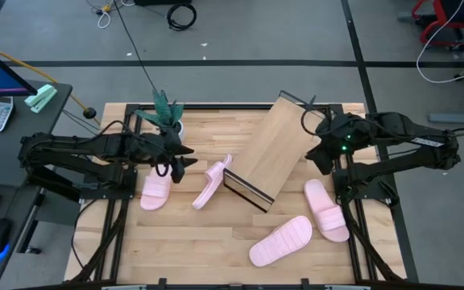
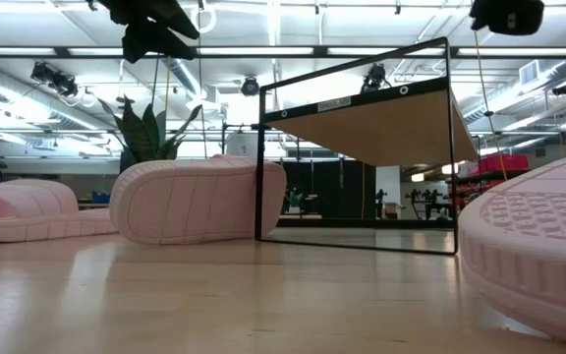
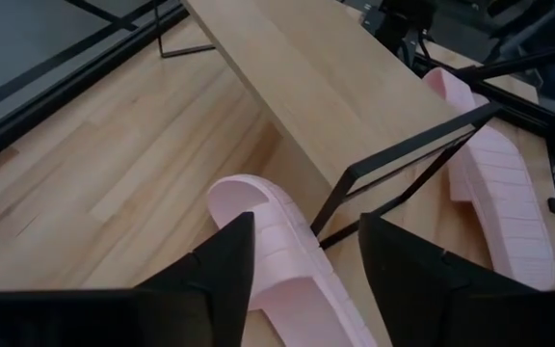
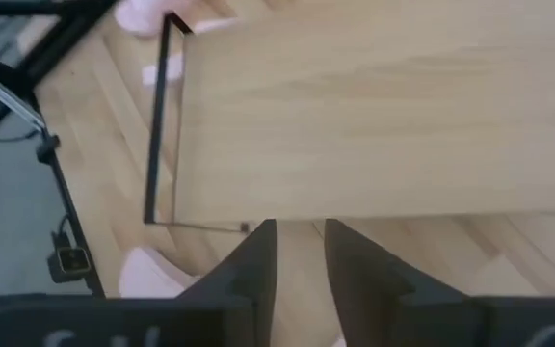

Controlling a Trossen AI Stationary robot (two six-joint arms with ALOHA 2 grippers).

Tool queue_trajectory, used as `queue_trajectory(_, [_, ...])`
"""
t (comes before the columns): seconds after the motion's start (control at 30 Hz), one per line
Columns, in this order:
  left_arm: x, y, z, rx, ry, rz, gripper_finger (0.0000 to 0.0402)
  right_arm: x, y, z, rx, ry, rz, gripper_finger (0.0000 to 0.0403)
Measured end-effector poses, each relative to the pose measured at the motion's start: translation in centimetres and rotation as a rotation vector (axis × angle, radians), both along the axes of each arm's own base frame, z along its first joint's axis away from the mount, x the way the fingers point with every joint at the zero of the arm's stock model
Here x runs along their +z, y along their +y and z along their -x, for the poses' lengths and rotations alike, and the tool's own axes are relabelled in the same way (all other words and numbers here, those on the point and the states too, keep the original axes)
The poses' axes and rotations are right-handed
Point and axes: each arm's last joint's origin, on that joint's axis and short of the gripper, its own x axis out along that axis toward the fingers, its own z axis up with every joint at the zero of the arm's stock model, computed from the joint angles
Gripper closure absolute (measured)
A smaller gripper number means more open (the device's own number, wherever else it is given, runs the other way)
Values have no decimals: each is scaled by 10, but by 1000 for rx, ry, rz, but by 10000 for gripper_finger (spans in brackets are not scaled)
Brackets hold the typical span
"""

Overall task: Pick and place slides into the shelf
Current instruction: Put the pink slide on the shelf

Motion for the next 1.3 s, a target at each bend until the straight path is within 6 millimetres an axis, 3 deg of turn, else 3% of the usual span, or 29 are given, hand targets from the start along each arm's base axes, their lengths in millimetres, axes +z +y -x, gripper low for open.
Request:
queue_trajectory(0.2, [0,0,0,4,-2,6,212,-1,0,1,8,8,4,278])
queue_trajectory(0.5, [0,0,0,13,-7,22,218,-1,2,1,52,15,-26,276])
queue_trajectory(0.83, [0,0,0,14,-6,22,220,-16,13,25,183,301,-117,274])
queue_trajectory(1.17, [0,0,0,14,-6,22,222,-15,20,25,232,297,-146,272])
queue_trajectory(1.3, [0,0,0,14,-6,21,222,-23,26,15,273,254,-182,272])
